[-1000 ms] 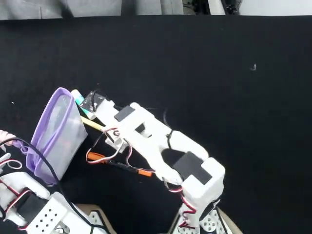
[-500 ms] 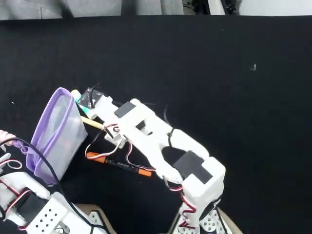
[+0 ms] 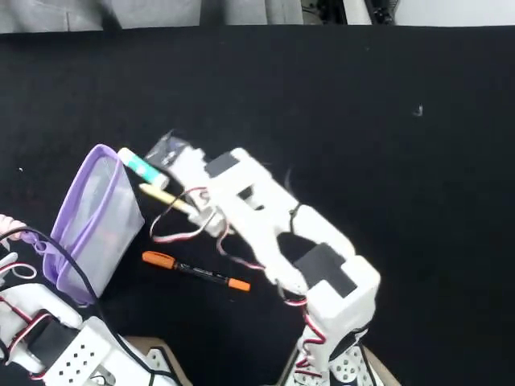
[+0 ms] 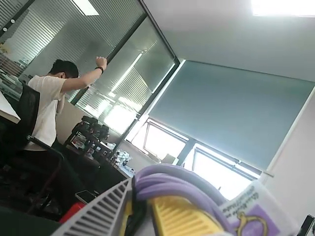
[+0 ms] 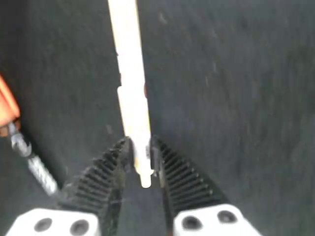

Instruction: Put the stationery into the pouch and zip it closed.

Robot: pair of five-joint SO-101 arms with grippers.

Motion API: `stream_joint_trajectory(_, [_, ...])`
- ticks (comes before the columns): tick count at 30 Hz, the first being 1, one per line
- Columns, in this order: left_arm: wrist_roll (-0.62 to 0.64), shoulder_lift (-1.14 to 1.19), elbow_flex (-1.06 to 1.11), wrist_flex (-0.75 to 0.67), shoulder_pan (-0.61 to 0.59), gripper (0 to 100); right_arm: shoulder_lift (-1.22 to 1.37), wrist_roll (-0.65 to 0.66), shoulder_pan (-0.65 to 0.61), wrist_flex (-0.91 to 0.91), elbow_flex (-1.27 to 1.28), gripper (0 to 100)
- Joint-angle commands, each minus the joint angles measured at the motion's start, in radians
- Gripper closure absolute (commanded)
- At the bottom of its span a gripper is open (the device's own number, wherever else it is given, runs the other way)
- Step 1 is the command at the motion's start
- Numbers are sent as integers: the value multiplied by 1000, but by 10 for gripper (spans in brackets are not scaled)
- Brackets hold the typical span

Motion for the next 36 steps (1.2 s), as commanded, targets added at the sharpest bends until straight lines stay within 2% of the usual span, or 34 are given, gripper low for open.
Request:
stream_joint_trajectory(1, [9, -8, 2, -20, 10, 971, -93, 5, 55, 60, -51, 985])
stream_joint_trajectory(5, [9, -8, 2, -20, 10, 971, -117, 6, -9, -78, 13, 982])
stream_joint_trajectory(7, [9, -8, 2, -20, 10, 971, -120, 6, -54, -129, 31, 947])
stream_joint_trajectory(13, [9, -8, 2, -20, 10, 971, -114, 9, -103, -132, 13, 654])
stream_joint_trajectory(15, [9, -8, 2, -20, 10, 971, -114, 41, -98, -124, -8, 602])
stream_joint_trajectory(19, [9, -8, 2, -18, 10, 971, -111, 112, -95, -170, -31, 620])
stream_joint_trajectory(25, [9, -8, 2, -17, 10, 971, -18, 101, -117, -379, -140, 692])
stream_joint_trajectory(29, [9, -8, 2, -17, 10, 971, 160, 69, -157, -341, -337, 733])
stream_joint_trajectory(36, [6, -8, -1, -20, -10, 971, 464, 64, -196, -100, -762, 740])
